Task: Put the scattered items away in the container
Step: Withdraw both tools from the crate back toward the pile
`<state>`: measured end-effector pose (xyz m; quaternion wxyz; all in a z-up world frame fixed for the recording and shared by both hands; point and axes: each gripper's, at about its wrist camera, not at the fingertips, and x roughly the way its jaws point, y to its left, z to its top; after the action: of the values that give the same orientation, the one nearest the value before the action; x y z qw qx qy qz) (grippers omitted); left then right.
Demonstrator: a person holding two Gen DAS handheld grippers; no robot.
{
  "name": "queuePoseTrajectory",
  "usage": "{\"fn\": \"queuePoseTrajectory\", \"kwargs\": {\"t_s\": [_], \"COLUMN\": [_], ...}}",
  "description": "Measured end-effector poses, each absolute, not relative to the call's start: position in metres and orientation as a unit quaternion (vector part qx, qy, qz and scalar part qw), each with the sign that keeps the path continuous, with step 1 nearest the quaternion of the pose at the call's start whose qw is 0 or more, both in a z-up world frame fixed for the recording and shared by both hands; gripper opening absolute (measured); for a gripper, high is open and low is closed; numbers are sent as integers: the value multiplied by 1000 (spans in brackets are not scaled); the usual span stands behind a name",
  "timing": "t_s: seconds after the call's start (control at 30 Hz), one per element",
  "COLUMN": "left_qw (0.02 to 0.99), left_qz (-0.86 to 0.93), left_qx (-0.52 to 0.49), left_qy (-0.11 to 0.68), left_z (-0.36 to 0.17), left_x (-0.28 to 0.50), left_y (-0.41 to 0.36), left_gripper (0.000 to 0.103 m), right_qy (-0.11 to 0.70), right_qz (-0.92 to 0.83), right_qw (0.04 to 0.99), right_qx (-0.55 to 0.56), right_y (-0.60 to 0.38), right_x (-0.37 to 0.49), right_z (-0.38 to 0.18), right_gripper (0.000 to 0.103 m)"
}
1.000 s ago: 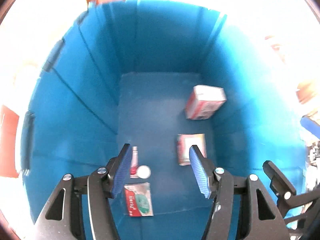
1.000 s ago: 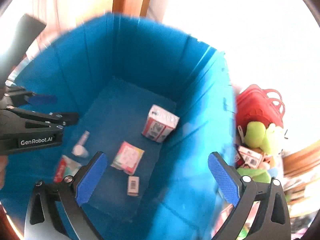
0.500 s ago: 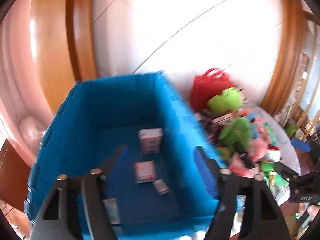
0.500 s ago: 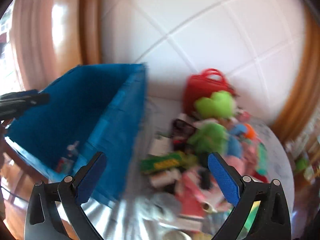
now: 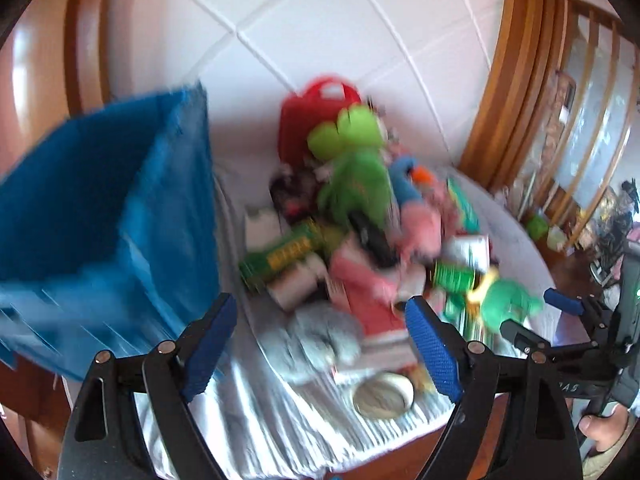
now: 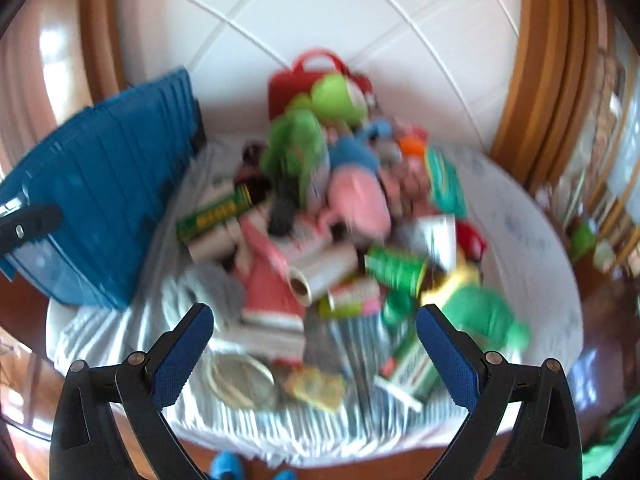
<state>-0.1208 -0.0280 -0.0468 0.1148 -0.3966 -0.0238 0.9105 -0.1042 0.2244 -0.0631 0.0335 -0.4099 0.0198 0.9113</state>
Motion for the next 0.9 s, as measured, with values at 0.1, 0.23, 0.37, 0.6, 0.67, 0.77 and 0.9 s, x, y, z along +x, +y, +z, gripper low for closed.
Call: {"fn": "queuePoseTrajectory", "kwargs": {"t_s": [0.1, 0.23, 0.37, 0.6, 0.67, 0.77, 0.9], "left_qw": [114, 128, 129, 118, 102, 77, 28], "left_qz": [899, 877, 858, 823, 813, 813, 828], "left_qx": [-423, -462, -498, -555, -572, -576, -559], "left_qy": [-4, 10, 6, 18, 20, 31, 34], "left_z": [-91, -145, -185, -240, -257, -270, -268], "left_x": [-120, -119, -117, -108, -111, -116, -129], "left_y": [-17, -4, 2, 14, 19, 24, 18], "left_gripper": [86, 86, 86, 86, 86, 86, 86], "right_qy": [45, 70, 66, 26, 8, -21, -27], "right_qz": [899, 877, 856, 839, 837, 840, 845], "right_qw": [50, 76, 99, 92, 87, 68, 27], "right_qx": [-434, -470, -503, -536, -540, -539, -533], "right_y": [237, 243, 243, 243, 243, 237, 222], "right_x": [-91, -80, -75, -85, -93, -103, -106], "right_z": [-94, -138, -179, -226, -234, -246, -254], "right_gripper": [103, 103, 103, 103, 103, 103, 103]}}
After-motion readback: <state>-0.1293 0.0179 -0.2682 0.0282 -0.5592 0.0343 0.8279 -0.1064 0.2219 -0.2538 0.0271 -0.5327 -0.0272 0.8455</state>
